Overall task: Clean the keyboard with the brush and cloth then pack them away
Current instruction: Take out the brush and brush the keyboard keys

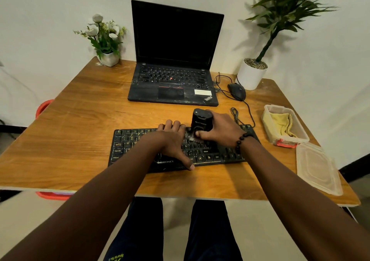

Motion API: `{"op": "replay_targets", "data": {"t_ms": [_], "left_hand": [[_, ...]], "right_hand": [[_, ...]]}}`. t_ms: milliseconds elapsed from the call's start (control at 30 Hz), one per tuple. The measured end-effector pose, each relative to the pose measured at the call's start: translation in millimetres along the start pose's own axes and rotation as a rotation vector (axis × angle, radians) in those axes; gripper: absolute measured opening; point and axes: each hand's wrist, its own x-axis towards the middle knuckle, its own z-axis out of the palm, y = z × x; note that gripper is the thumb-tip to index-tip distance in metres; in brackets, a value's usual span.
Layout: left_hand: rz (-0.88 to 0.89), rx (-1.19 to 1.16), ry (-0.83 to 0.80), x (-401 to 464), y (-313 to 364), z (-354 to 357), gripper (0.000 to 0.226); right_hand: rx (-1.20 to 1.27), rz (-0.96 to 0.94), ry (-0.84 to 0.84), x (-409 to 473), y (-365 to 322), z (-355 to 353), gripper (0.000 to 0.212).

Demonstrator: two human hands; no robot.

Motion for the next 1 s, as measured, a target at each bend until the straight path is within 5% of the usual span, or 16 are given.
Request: {"op": "replay_targets", "data": {"t_ms": [167,367,733,1000], "left_hand": [[-0.009,0.002,-0.015,-1,2,-1,0.14],[0.003,-0.003,0.0,0,-1,0,0.138],[0.001,-0.009,-0.004,-2,-1,0,0.141],[0.009,-0.044,0.031,-3,-3,2,0.139]], "right_hand": [[-0.178,-0.044,0.068,17,-10,-9,0.048],[-0.196,-0.114,-0.115,9,-2,-14,0.035],[-0.326,-0.067,-0.023,25,-4,-15,0.046],[-0.167,-0.079,-0.019,26,-6,-9,0.048]]}}
